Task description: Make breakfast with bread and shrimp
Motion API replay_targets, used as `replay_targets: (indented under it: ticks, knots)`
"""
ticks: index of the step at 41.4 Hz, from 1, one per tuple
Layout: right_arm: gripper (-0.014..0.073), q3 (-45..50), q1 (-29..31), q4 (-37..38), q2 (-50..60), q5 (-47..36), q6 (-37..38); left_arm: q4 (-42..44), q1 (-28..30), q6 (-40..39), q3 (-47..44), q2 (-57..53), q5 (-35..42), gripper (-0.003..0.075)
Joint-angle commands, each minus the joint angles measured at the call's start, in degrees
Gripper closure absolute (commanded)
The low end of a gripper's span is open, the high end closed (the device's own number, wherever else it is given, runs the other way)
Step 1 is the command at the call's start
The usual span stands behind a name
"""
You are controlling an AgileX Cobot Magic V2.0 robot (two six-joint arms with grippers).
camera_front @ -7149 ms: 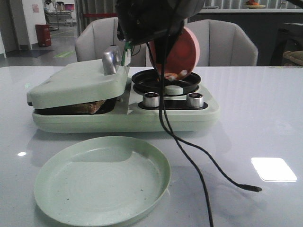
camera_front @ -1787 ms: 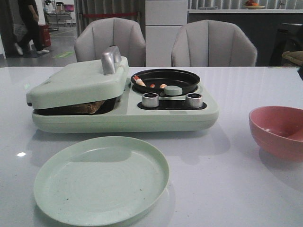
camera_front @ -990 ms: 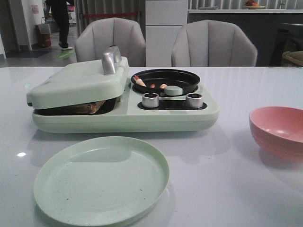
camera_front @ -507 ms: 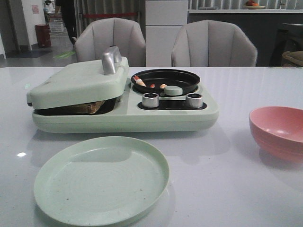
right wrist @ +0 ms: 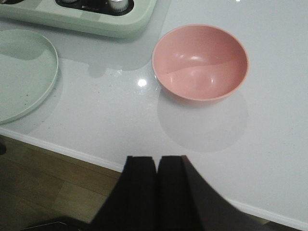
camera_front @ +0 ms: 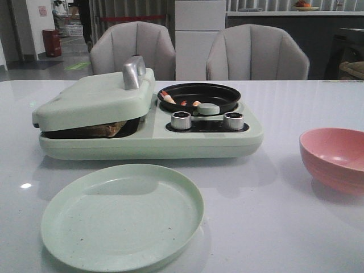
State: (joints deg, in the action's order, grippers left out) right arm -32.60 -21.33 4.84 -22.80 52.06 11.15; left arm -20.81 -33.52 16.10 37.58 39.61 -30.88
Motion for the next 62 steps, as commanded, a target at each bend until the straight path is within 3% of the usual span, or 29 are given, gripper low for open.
replay_targets:
  ticks: [1, 16, 20, 25, 35, 44, 58, 62]
  knots:
    - [0.0550, -1.5, 0.0, 0.9, -0.4, -3.8, -0.3, -0.3, -0.3, -2.2, 1.8, 0.0, 3.0, 0.0619]
    - [0.0550, -1.5, 0.0, 0.9, -0.4, -3.8, -0.3, -0.3, -0.3, -2.2, 1.8, 0.0, 3.0, 0.0619]
    - [0.0550, -1.5, 0.0, 0.9, -0.4, -3.8, -0.3, 7.2, -0.2, -1.8, 0.6, -1.8, 5.4, 0.0619]
    - [0.0550, -1.5, 0.0, 0.9, -0.4, -3.7, -0.3, 11.5, 4.8, -1.8, -5.4, -7.7, 12.5, 0.0619]
    - [0.0550, -1.5, 0.0, 0.9, -0.4, -3.6, -0.3, 11.6, 20.0, -1.8, -23.9, -26.7, 24.9, 0.0619]
    - [0.0550, -1.5, 0.0, 0.9, -0.4, -3.6, -0.3, 9.9, 28.6, -1.8, -36.4, -40.4, 27.4, 0.0619]
    - [0.0550, -1.5, 0.0, 0.9, -0.5, -3.5, -0.3, 7.2, 29.5, -1.9, -39.4, -40.9, 28.3, 0.0619]
    - [0.0550, -1.5, 0.0, 0.9, -0.5, -3.5, -0.3, 12.6, 27.5, -8.2, -39.4, -40.9, 28.8, 0.0619]
